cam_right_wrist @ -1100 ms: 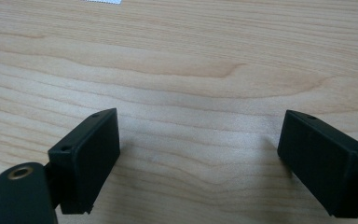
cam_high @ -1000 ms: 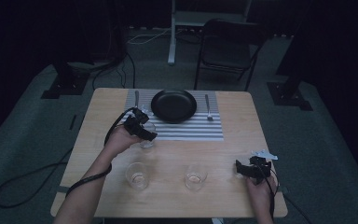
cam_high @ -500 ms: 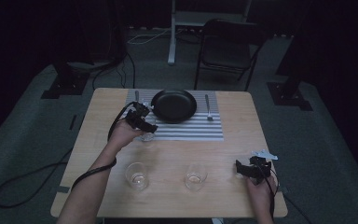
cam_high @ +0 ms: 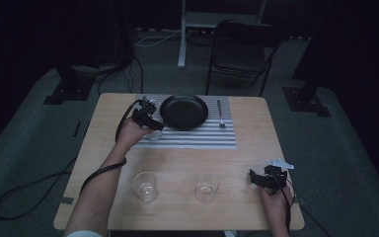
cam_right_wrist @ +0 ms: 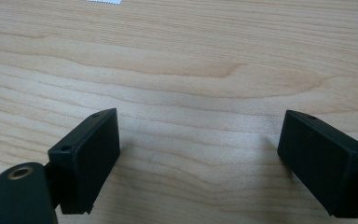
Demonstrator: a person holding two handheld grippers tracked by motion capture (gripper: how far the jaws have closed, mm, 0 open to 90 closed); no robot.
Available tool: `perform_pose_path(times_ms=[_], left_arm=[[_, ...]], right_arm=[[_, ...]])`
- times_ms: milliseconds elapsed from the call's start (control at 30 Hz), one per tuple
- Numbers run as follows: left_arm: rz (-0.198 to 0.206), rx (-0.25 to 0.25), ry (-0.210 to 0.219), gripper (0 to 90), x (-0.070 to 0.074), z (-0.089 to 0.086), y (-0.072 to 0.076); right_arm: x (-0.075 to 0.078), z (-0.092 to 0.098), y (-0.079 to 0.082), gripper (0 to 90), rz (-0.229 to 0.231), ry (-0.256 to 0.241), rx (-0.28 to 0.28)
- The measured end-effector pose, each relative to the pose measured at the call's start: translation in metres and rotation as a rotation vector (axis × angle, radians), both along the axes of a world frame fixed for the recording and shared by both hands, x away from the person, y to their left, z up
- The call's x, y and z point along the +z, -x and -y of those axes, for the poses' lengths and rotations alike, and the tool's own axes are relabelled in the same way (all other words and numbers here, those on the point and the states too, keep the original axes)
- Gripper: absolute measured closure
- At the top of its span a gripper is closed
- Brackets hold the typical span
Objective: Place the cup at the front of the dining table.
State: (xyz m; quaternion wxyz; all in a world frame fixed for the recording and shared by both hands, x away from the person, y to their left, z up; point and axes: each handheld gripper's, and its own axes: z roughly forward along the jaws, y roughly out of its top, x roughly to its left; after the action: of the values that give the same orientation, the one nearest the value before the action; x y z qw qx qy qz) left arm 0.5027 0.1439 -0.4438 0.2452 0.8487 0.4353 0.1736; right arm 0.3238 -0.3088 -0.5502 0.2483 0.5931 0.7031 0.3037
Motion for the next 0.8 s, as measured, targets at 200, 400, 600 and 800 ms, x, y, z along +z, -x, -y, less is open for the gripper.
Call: perform_pose_path(times_ms=[200, 400, 600, 800], left_arm=[[-0.001, -0.004, -0.024, 18.2, -0.005, 0.005, -0.010], [-0.030, -0.005, -0.022, 18.2, -0.012, 0.003, -0.022], [-0.038, -0.024, 0.001, 18.1, -0.024, -0.001, -0.027], [0.000, -0.044, 0.037, 17.8, -0.028, -0.005, -0.026]], right_arm=[[0.000, 0.000, 0.000, 12.3, 0.000, 0.000, 0.000], [0.000, 0.000, 0.000, 12.3, 0.000, 0.000, 0.000], [0.000, 0.000, 0.000, 12.3, 0.000, 0.000, 0.000], [0.000, 0.000, 0.000, 12.3, 0.000, 0.000, 0.000]])
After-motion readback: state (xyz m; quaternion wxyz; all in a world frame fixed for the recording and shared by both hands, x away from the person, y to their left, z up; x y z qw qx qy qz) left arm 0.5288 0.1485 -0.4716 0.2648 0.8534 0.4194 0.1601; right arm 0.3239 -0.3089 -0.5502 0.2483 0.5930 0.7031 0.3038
